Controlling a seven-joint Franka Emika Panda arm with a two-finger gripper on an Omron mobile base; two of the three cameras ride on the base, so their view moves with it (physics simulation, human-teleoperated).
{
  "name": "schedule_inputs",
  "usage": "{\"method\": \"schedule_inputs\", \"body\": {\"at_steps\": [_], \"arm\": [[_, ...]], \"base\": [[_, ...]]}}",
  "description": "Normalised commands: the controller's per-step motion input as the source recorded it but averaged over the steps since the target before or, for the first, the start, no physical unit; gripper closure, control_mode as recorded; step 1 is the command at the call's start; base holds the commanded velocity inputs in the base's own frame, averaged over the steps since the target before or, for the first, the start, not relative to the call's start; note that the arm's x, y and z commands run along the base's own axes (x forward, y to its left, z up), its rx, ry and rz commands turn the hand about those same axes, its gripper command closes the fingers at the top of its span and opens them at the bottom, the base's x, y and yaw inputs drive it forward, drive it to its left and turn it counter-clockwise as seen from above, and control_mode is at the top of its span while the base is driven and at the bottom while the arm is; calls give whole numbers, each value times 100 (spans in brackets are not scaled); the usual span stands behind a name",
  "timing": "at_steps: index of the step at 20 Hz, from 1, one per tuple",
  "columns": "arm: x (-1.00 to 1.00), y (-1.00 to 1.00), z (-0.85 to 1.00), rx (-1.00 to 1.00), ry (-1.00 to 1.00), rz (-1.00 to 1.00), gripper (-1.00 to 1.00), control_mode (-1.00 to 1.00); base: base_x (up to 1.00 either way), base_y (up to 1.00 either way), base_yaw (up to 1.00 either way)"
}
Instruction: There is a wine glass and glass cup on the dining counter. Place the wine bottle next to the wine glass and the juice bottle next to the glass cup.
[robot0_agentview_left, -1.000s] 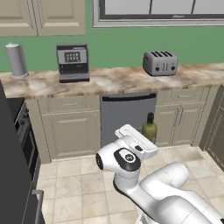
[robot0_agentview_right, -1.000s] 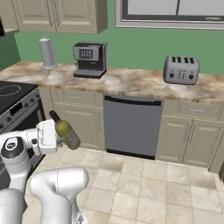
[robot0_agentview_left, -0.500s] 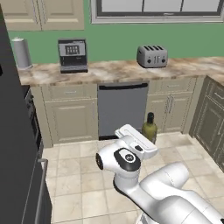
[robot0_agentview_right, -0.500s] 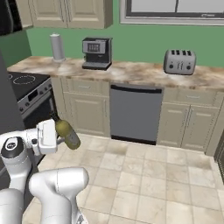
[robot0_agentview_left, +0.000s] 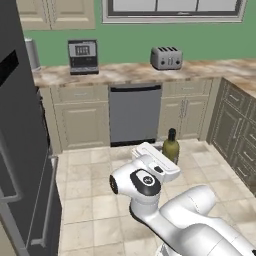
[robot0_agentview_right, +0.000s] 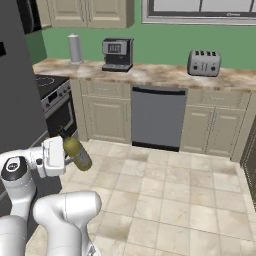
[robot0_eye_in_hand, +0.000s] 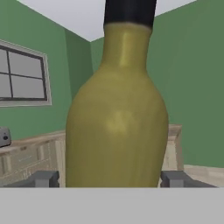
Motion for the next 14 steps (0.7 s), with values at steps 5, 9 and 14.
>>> {"method": "schedule_inputs", "body": {"at_steps": [5, 9, 14], "arm": [[0, 0, 0, 0, 0, 0, 100, 100], [0, 0, 0, 0, 0, 0, 100, 100], [0, 0, 0, 0, 0, 0, 100, 100]], "base": [[-79, -6, 0], [-78, -9, 0], [-78, -14, 0]]}}
